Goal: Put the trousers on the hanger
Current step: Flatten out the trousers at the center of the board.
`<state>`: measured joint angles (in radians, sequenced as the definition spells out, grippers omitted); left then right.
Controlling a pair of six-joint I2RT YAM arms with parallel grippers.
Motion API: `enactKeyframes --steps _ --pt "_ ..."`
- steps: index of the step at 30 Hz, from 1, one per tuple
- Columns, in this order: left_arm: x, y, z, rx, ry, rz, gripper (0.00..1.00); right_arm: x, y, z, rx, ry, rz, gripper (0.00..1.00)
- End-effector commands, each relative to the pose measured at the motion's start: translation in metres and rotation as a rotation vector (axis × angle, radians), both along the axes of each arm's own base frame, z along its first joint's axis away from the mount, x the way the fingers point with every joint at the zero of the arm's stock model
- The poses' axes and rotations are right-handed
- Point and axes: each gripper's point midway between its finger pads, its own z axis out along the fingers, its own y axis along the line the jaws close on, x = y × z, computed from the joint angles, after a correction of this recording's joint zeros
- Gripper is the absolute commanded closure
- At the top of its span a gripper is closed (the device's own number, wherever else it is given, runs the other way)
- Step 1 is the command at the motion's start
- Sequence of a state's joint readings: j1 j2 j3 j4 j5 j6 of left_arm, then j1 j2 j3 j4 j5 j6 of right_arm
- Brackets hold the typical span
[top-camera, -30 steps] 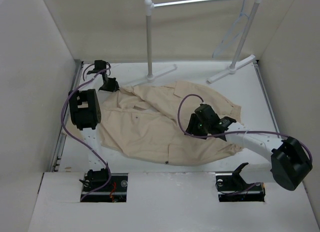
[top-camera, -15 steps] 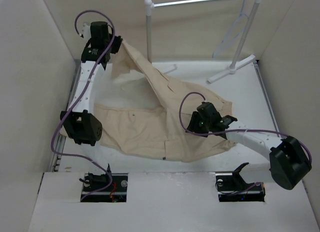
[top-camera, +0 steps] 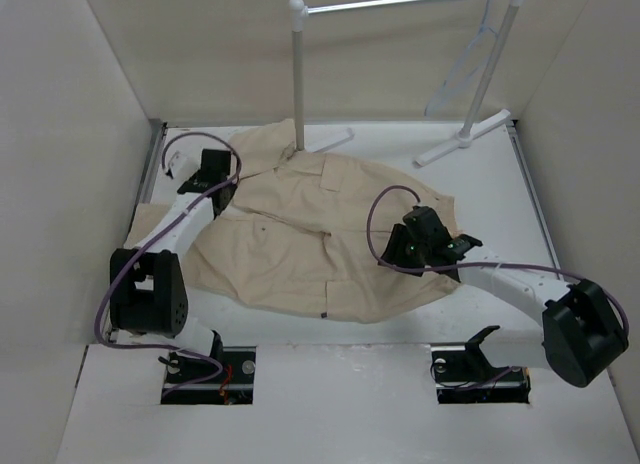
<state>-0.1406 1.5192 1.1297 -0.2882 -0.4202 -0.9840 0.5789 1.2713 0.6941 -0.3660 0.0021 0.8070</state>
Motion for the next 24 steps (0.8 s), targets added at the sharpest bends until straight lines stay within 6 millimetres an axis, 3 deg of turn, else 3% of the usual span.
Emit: enactKeyframes --steps 1,3,6,8,10,11,14,17,24 --pt "-0.023 0.044 0.009 -0.020 -0.069 0.177 0.63 0.011 -0.004 0.020 0.043 -0.072 -0.018 0.41" --pt "-0.022 0.049 0.013 -0.052 -0.074 0.165 0.57 0.012 -0.005 0.025 0.055 -0.079 -0.021 0.40" --pt "-0.006 0.046 0.038 0.006 -0.100 0.066 0.56 0.013 -0.002 0.025 0.062 -0.075 -0.016 0.39" --pt "0.016 0.022 0.051 0.070 -0.103 -0.079 0.59 0.015 -0.002 0.022 0.058 -0.068 -0.016 0.42" --pt "0.043 -0.014 0.052 0.109 -0.093 -0.269 0.60 0.015 0.001 0.020 0.058 -0.060 -0.008 0.62" --pt "0.055 -0.033 0.049 0.112 -0.086 -0.360 0.60 0.015 0.002 0.020 0.059 -0.057 -0.009 0.78" --pt "0.081 -0.084 0.038 0.100 -0.058 -0.592 0.58 0.016 0.002 0.021 0.058 -0.050 -0.009 0.93" --pt "0.100 -0.115 0.028 0.153 -0.040 -0.744 0.54 0.017 0.002 0.026 0.069 -0.067 -0.011 0.91" --pt "0.129 -0.135 0.010 0.319 -0.018 -0.858 0.48 0.012 0.003 0.028 0.081 -0.065 -0.006 0.84"
